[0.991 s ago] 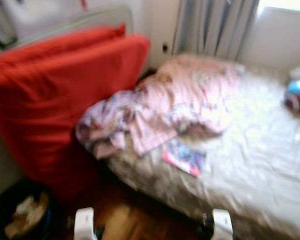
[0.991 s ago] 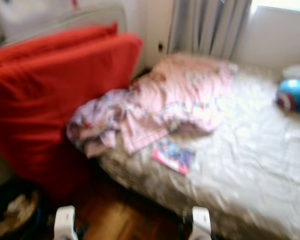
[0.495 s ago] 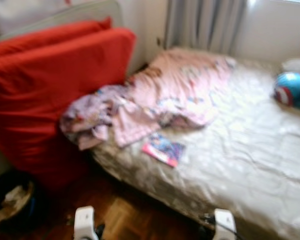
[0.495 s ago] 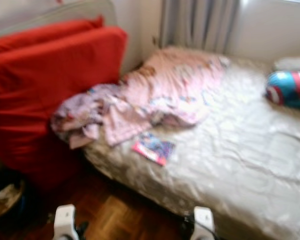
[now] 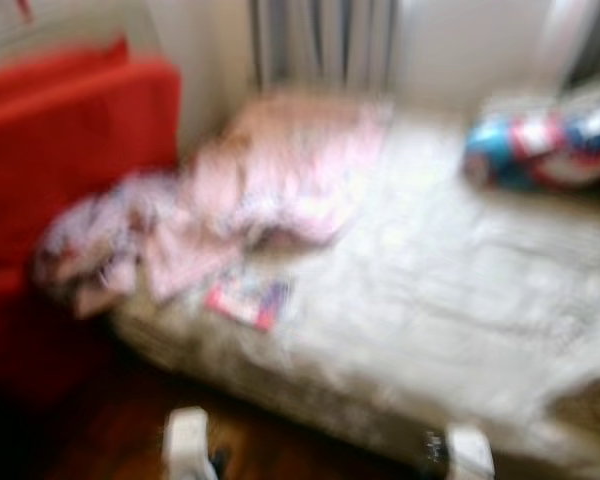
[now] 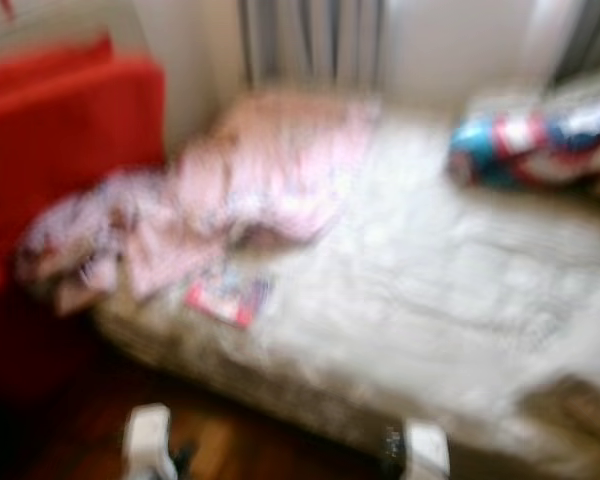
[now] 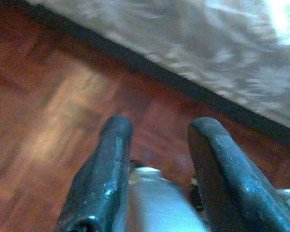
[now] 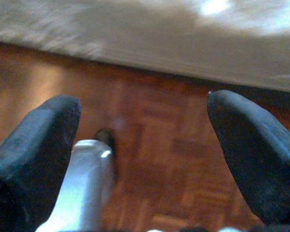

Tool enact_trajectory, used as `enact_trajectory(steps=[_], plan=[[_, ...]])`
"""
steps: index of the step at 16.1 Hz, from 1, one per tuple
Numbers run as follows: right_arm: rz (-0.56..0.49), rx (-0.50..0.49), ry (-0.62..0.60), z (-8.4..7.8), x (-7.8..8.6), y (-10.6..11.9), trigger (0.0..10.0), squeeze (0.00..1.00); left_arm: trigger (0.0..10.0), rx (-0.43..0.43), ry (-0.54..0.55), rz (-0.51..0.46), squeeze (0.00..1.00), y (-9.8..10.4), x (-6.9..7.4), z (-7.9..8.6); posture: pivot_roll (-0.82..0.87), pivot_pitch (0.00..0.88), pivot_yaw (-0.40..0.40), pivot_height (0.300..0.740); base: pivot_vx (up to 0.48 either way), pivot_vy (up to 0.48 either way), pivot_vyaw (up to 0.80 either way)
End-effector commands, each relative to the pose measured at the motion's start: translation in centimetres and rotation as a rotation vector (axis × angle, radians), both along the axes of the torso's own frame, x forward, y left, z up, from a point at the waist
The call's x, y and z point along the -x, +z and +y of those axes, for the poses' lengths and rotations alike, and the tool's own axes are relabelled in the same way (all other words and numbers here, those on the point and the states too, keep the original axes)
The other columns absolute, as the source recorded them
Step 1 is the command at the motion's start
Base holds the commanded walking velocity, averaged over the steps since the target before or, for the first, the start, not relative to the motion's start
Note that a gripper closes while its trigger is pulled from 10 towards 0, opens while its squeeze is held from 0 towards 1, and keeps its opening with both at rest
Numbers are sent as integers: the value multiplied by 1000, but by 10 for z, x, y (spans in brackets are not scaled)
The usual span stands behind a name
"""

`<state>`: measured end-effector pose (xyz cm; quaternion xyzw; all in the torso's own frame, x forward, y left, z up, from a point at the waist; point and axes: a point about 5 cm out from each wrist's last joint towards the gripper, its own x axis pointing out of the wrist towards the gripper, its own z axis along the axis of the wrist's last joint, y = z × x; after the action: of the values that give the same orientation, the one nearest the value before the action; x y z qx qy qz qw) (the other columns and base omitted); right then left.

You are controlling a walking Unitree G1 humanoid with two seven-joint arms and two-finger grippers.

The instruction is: Clean up the room

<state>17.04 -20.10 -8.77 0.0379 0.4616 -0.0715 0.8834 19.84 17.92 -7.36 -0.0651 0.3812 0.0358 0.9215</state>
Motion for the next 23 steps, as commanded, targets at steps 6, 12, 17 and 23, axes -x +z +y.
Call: enact_trajectory(steps=[6,12,17,23], plan=[[-12,-31,-4,11,-1,-1,10000,0,10000,-26,16,32,0,-3,8,13,21,39,-16,740,0,-244,0],[-7,-26,-1,10,-3,0,10000,0,10000,-24,17,32,0,-4,9,12,17,24,-21,740,0,-291,-133],[-26,-23,-3,10,-5,1,10000,0,10000,-26,7,33,0,-4,10,12,12,6,-14,740,0,-233,-158],[-24,-33,-23,11,-4,0,10000,0,10000,-27,5,31,0,-4,10,12,13,10,-15,740,0,-291,-99]])
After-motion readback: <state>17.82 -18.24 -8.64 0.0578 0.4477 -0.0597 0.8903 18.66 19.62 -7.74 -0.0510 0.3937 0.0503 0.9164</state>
